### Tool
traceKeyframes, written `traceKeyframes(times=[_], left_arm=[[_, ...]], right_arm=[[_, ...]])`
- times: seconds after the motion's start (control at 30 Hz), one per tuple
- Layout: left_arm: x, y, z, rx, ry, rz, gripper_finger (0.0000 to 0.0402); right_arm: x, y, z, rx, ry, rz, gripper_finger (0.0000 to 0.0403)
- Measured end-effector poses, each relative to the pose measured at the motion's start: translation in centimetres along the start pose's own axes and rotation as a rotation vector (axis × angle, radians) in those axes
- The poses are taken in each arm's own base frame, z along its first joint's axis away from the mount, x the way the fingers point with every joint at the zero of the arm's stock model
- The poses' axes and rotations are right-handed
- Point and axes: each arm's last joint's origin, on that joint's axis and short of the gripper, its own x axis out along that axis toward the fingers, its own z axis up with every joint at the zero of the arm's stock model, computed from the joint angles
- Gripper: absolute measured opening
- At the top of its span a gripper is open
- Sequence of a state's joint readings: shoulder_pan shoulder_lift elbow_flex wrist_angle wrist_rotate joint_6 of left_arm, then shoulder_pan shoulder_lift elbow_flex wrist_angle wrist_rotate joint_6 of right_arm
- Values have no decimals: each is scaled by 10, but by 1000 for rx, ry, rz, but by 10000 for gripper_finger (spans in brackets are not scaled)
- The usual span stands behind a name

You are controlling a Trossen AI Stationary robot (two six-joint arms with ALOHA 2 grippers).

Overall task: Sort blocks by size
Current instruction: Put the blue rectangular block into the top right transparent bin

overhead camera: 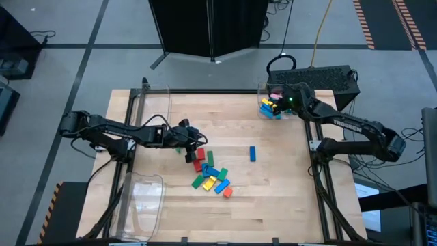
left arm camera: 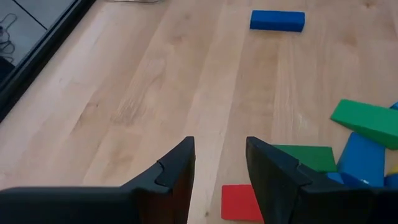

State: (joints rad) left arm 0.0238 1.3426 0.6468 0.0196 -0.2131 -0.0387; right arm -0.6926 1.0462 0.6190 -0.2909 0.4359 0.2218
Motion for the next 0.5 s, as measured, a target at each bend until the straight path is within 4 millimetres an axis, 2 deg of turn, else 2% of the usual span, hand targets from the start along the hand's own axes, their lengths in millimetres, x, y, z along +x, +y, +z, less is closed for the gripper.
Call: traceKeyframes(times=[0.23, 0.5], left_arm=[[0, -5, 3, 175, -39, -143, 146], [-1, -5, 10, 191, -112, -147, 146]], right_arm=[[-38, 19, 1, -30, -113, 163, 93], [-56, 40, -15, -73, -60, 287, 80]])
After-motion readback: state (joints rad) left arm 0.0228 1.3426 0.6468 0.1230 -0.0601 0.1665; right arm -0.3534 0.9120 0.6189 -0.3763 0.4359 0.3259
